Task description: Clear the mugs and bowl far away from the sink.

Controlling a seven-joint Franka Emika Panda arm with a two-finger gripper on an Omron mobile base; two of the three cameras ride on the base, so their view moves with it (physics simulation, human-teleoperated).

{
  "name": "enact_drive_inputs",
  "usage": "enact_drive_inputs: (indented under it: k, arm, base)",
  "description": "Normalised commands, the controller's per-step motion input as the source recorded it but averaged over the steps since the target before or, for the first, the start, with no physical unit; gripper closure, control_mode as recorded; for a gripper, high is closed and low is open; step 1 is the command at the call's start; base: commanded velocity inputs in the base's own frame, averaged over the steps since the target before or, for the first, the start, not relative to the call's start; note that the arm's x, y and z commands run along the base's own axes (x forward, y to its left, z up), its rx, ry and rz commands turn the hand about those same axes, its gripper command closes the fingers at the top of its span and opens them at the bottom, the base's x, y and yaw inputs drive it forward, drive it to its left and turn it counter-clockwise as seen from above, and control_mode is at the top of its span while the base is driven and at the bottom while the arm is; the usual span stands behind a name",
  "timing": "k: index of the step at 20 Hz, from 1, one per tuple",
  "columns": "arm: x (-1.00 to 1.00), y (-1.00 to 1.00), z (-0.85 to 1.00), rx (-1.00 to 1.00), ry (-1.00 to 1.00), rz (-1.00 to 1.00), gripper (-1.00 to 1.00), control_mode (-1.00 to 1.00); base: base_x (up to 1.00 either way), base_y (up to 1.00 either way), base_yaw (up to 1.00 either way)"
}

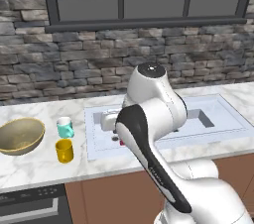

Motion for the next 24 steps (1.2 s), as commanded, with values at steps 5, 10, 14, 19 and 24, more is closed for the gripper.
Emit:
enact_drive_inputs:
  k: [5, 10, 14, 19, 24]
  arm:
    - [-0.17, 0.56, -0.16, 0.0, 0.0, 0.0, -1.0, -1.0]
    - [-0.04, 0.56, -0.27, 0.0, 0.0, 0.01, -1.0, -1.0]
    - [0.0, 0.53, -0.27, 0.0, 0.0, 0.02, -1.0, -1.0]
    - [0.0, 0.48, -0.38, 0.0, 0.0, 0.03, -1.0, -1.0]
    - [0.05, 0.31, -0.35, 0.02, 0.0, 0.03, -1.0, -1.0]
  base:
    - [0.0, 0.0, 0.0]
    - [0.0, 0.0, 0.0]
    - [0.0, 0.0, 0.0]
    - [0.0, 0.0, 0.0]
    - [0.0, 0.0, 0.0]
